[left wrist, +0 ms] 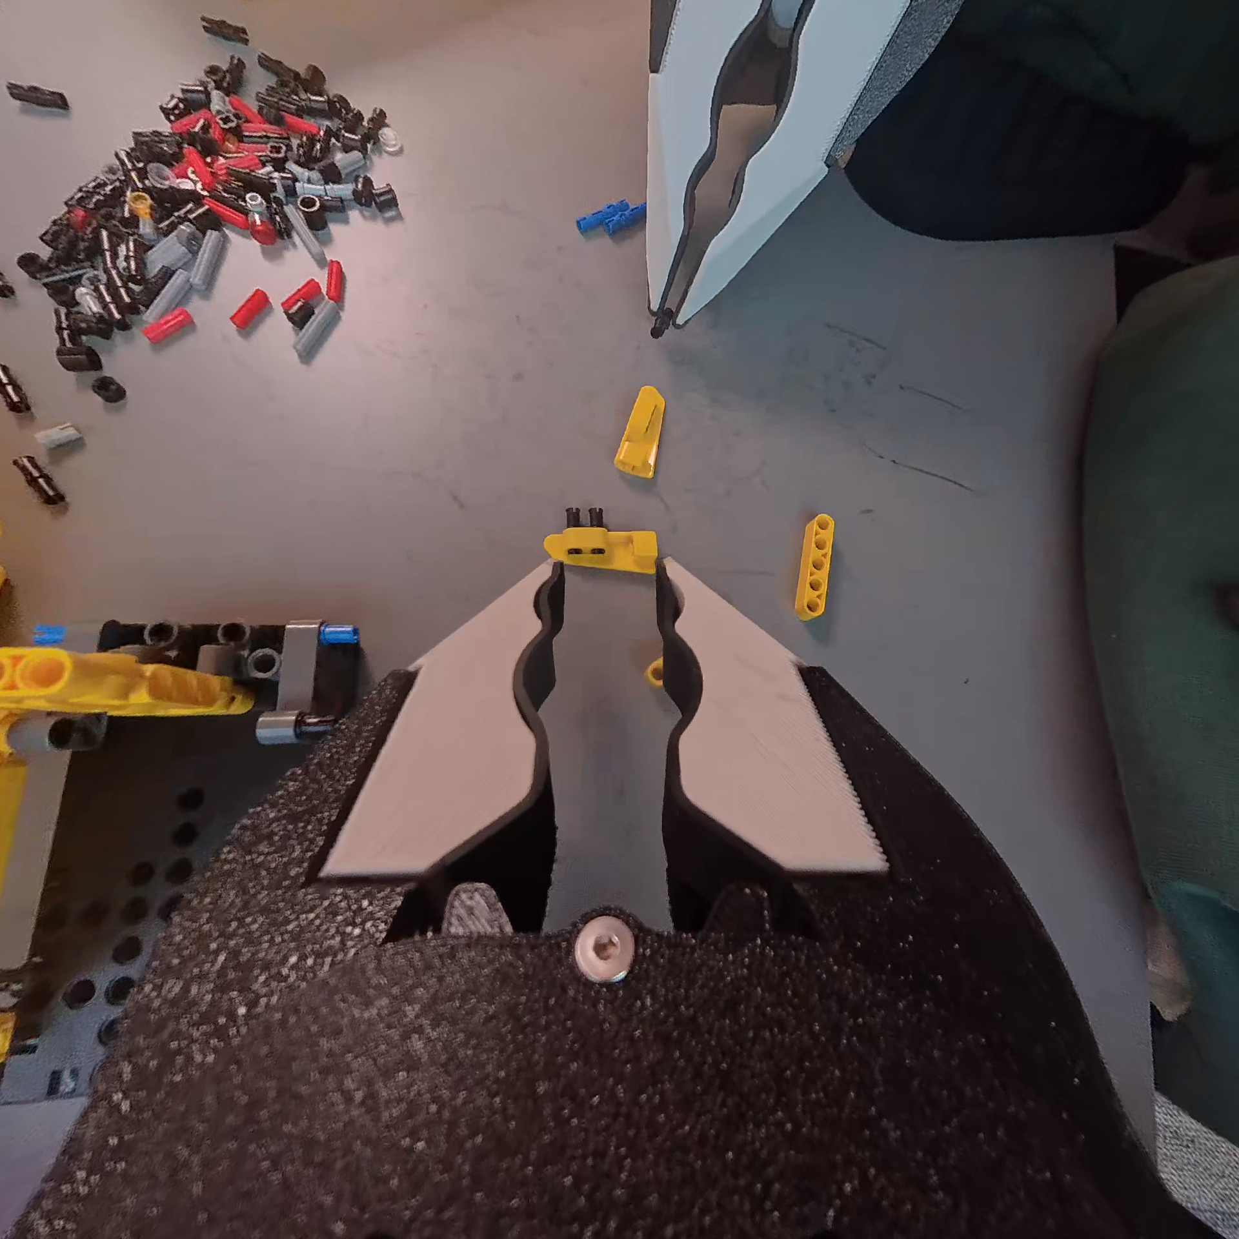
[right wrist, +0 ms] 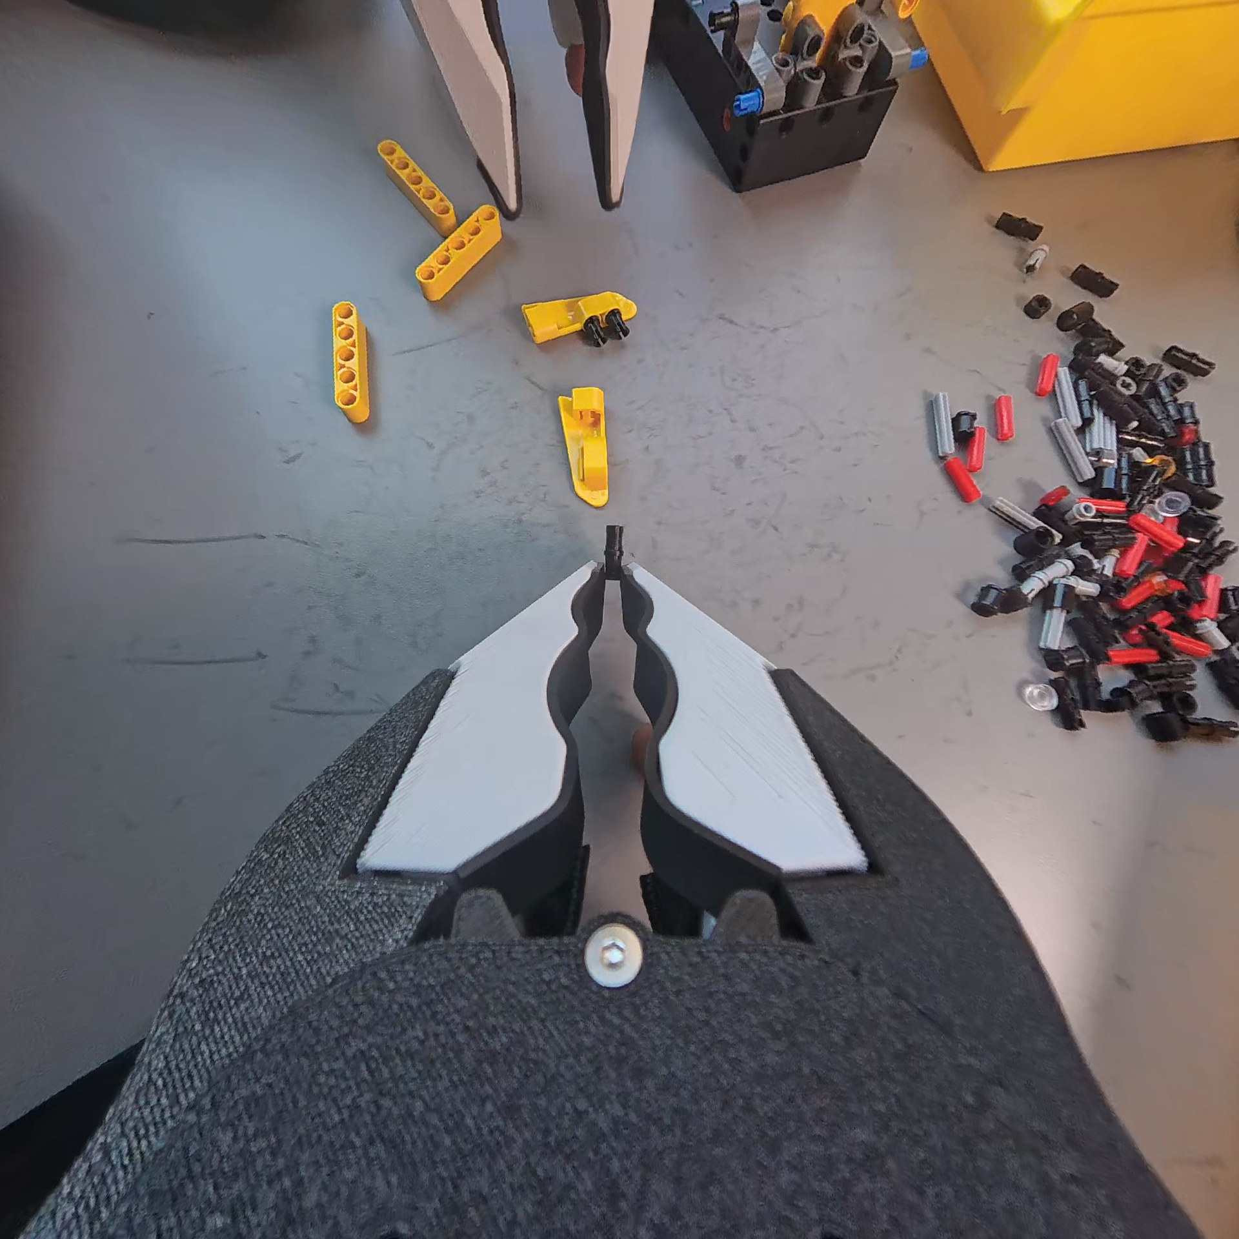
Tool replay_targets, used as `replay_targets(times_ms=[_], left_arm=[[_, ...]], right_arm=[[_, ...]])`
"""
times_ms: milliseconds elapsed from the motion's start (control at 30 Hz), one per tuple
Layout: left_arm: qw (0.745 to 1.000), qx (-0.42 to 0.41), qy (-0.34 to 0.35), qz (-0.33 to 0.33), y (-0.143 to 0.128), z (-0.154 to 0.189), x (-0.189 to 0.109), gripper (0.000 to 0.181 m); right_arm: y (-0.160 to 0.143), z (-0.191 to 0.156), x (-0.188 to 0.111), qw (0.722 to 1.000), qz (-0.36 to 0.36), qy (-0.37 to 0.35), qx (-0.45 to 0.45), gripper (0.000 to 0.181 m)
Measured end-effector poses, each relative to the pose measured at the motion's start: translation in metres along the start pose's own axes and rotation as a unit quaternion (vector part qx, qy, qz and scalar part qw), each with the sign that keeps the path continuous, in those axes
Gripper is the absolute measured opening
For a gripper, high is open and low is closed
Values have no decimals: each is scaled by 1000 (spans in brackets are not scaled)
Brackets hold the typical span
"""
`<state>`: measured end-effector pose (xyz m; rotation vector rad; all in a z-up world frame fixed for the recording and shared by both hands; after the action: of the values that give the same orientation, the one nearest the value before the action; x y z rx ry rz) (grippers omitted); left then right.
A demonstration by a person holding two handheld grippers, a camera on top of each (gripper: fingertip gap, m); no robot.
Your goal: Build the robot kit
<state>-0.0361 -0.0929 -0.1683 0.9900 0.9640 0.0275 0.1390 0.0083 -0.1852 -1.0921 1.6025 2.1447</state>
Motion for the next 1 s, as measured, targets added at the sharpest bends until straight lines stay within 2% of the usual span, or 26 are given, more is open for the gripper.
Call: replay_targets(times_ms=[133, 233, 367, 500, 733, 800, 1000], left_arm=[[1000, 10, 9, -20, -1, 0, 17, 25], [998, 25, 55, -30, -3, -10, 18, 23], [995, 28, 100, 10, 5, -17, 10, 18], [997, 42, 51, 43, 18, 4, 16, 19], [993, 99, 53, -29, 21, 18, 54, 23], [992, 114, 48, -40, 20, 19, 57, 13], [986, 165, -12, -29, 15, 28, 54, 14]], right_arm=[[1, -1, 0, 1000, 2, 3, -2, 4], [0, -2, 0, 1000, 3, 5, -2, 4], [0, -2, 0, 1000, 7, 8, -1, 4], [1, -2, 1, 1000, 8, 10, 0, 4], [2, -4, 2, 1000, 6, 12, -5, 4], [2, -5, 2, 1000, 6, 12, -7, 4], [3, -7, 2, 1000, 5, 21, -10, 4]])
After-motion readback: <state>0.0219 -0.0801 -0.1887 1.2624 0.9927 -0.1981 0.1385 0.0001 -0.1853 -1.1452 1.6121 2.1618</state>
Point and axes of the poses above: each gripper's, where its closed fingertips meet, x out along the fingers, y out of its top, z = x × y across the jaws, the point moved 7 cm from there along -x, back along the fingers, and after that the axes turned 4 degrees about -x, right-handed, at the moved point
